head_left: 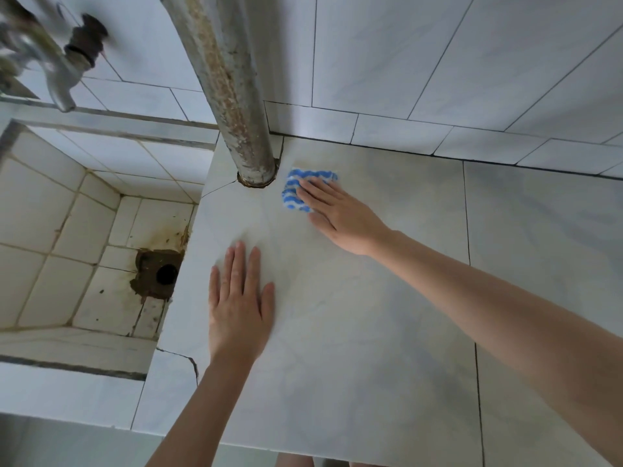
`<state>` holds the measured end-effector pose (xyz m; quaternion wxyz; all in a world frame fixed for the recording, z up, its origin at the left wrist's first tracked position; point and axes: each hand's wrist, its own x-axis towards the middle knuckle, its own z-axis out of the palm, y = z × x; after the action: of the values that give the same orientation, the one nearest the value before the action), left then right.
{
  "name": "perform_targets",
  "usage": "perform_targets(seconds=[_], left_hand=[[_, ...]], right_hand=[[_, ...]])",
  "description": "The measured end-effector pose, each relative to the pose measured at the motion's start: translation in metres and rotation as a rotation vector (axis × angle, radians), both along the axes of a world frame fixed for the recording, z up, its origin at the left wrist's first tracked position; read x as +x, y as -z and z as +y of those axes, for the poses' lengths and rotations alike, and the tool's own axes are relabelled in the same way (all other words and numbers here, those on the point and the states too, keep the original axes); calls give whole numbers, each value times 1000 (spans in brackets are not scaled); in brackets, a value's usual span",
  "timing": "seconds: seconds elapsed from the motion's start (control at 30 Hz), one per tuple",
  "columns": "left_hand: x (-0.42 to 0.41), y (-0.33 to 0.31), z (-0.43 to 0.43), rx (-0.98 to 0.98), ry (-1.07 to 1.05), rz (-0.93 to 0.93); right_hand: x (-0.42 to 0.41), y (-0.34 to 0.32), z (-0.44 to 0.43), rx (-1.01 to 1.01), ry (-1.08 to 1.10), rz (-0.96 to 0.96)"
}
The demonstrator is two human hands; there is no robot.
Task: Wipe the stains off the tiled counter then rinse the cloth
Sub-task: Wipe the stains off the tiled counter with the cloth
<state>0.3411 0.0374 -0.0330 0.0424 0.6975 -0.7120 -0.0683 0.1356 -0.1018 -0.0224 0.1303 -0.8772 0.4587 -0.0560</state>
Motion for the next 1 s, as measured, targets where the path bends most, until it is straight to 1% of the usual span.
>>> perform_targets(seconds=[0.07, 0.13, 0.23, 0.37, 0.57, 0.67, 0.83, 1.0], left_hand=[[0, 0, 0, 3, -2, -6], [0, 0, 0, 6, -2, -8], [-1, -1, 0, 9, -1, -4], [-1, -2, 0, 12, -4, 1], [-1, -3, 0, 9, -2, 6], [-1, -2, 0, 12, 1, -5], [0, 0, 1, 5, 2, -8], [0, 1, 2, -12, 15, 3]], right_hand=[[1, 5, 0, 32, -24, 44], [10, 8, -8, 23, -4, 59], [25, 7, -26, -10, 68, 89], [35, 6, -59, 32, 208, 122], [36, 7, -61, 86, 343, 70], [6, 9, -48, 87, 429, 57], [-67, 9, -20, 66, 606, 70], [-149, 10, 10, 57, 835, 81]])
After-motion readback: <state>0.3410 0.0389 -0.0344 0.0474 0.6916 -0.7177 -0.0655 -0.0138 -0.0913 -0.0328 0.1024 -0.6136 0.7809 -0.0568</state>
